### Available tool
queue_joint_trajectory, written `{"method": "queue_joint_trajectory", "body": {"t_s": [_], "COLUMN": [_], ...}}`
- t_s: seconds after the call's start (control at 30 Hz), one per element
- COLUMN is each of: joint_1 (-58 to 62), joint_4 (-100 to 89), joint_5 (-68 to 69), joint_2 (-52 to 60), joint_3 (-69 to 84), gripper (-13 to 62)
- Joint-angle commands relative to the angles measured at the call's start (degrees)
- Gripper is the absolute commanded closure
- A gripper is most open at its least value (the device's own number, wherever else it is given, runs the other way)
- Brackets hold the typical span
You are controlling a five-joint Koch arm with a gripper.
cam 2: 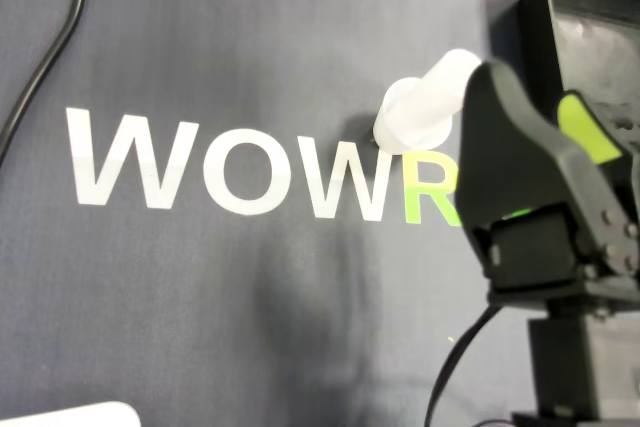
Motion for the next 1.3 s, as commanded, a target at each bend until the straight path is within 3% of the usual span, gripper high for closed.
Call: {"method": "queue_joint_trajectory", "body": {"t_s": [0.0, 0.43, 1.03, 1.27], "joint_1": [0.35, 0.26, -0.7, -0.62], "joint_4": [-11.43, -28.83, -29.53, -39.11], "joint_5": [-1.76, -5.98, -6.24, -8.96], "joint_2": [-3.52, -24.96, -37.27, -47.72], "joint_3": [-2.2, -9.23, -13.8, -15.82], "gripper": [16.4, 16.4, 16.6, 16.6]}}
